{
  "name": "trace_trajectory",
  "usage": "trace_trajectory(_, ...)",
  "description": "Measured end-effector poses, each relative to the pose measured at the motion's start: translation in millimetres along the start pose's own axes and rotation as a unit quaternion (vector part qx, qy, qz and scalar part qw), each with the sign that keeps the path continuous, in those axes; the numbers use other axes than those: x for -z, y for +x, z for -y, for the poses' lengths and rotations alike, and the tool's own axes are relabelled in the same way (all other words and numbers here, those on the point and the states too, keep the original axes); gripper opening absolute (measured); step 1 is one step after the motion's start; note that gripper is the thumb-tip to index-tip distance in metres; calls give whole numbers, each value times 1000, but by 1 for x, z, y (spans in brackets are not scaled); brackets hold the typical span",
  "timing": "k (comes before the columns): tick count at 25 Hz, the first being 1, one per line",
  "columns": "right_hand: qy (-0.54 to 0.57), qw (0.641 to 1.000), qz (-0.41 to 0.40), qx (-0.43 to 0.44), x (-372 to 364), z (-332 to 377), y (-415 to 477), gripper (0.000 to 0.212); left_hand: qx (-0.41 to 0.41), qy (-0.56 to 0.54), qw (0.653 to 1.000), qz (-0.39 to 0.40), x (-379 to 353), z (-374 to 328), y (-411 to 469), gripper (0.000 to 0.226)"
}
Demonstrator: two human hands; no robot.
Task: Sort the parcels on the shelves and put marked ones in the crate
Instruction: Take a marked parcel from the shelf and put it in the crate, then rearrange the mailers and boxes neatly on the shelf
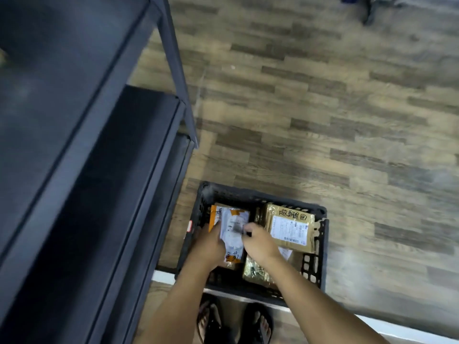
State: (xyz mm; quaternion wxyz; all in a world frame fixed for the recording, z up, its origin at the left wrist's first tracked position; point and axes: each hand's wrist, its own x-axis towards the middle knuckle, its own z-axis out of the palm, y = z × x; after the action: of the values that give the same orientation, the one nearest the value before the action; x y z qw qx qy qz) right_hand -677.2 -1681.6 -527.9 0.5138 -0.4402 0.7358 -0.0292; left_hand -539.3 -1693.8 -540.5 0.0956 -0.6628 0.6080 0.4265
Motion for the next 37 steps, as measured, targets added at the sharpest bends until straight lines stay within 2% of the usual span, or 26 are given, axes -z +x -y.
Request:
trace_trajectory(4,-30,999,19,29,46,46,-80,32,12,30,999,-19,85,-29,-93,58)
trace_trajectory(9,-9,995,20,102,96,113,-167,27,9,81,992,-93,181,-56,-192,57)
trace_trajectory(17,-23,975,3,219,137,196,-240,11,17,98,980,-174,258,-78,-291,57)
trace_trajectory(23,-51,960,37,274,119,239,-264,18,71,88,973,-200,263,-64,-327,56)
trace_trajectory(26,-43,955,57,289,102,255,-270,12,87,65,969,-221,271,-45,-331,57)
trace_trajectory(32,-34,951,79,296,65,300,-259,15,78,0,932,-353,311,-6,-320,56)
trace_trajectory(37,-18,952,84,295,34,363,-246,24,74,25,899,-431,367,37,-305,61)
